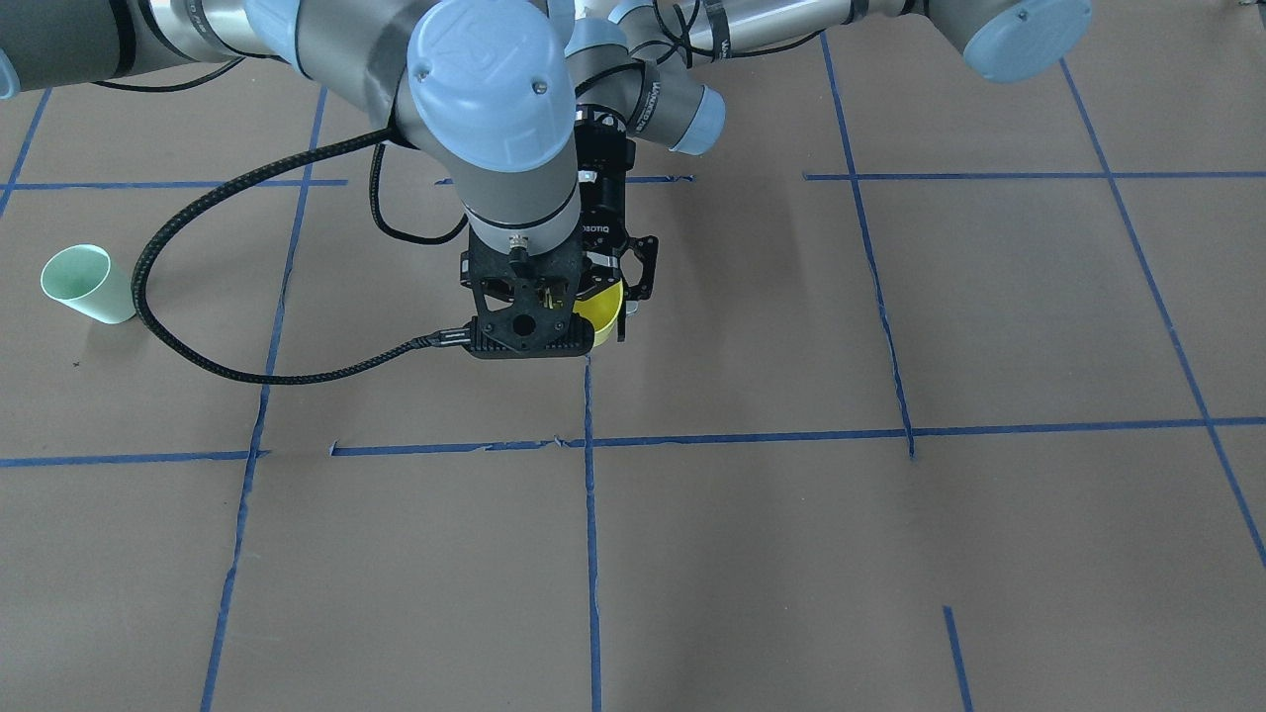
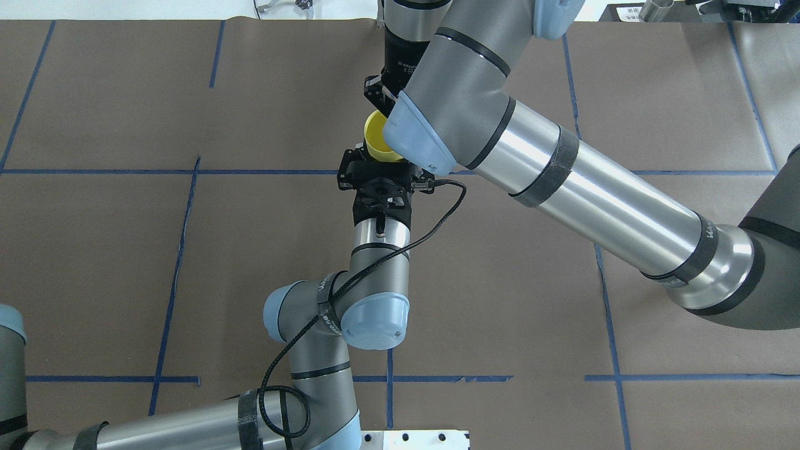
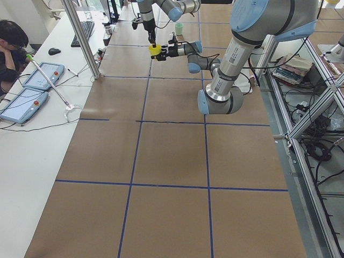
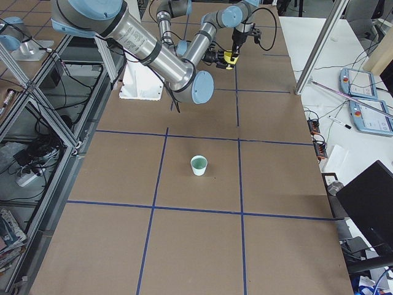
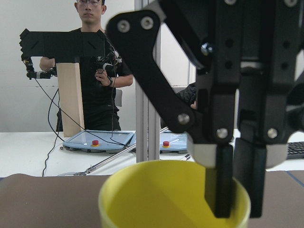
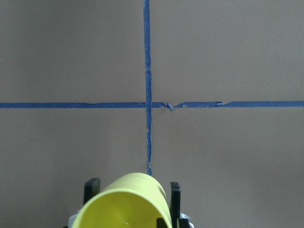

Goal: Transfer and stack yellow cup on green cup

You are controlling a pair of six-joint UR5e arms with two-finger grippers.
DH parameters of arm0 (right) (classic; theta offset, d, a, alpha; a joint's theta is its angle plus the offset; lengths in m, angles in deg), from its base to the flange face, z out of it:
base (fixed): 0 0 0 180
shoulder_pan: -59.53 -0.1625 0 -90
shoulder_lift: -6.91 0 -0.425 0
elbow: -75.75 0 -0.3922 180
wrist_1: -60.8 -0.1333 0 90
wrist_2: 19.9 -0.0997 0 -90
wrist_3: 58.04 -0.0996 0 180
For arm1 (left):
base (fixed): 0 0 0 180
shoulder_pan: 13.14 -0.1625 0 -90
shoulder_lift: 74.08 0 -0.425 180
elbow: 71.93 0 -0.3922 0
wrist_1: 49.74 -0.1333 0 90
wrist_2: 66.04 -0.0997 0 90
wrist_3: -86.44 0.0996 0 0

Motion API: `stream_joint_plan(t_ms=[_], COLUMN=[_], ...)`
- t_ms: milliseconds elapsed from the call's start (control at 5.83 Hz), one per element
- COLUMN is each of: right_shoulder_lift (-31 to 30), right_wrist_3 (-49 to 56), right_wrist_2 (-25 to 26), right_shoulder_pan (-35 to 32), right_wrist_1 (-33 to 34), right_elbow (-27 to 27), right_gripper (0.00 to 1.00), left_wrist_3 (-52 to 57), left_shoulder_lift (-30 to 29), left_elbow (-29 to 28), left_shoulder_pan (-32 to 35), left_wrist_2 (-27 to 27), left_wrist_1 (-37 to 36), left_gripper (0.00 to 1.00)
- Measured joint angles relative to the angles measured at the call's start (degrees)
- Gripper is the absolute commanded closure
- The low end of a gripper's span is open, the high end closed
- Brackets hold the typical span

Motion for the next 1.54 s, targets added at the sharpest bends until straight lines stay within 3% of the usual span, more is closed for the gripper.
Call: stream_joint_plan(t_ms=[171, 857, 1200, 1543], right_shoulder_lift=[0.0, 1.5, 6.8, 7.5], right_wrist_3=[0.0, -1.1, -1.3, -0.6], right_wrist_2=[-0.2, -2.4, -6.2, -8.3], right_shoulder_pan=[0.0, -1.8, -8.6, -13.5], right_wrist_1=[0.0, 0.1, 0.1, 0.2], right_elbow=[-0.1, -0.3, -0.3, 0.0], right_gripper=[1.00, 1.00, 1.00, 1.00], left_wrist_3=[0.1, 0.5, 0.5, 2.6], left_shoulder_lift=[0.1, 1.2, 2.8, 3.9], left_elbow=[0.0, 0.1, 0.0, 0.5], left_shoulder_pan=[0.0, 0.1, -0.1, 0.1], left_wrist_2=[0.0, 0.1, 0.1, 0.2], left_wrist_1=[0.0, 0.0, 0.0, 0.7], left_gripper=[0.00, 0.00, 0.00, 0.00])
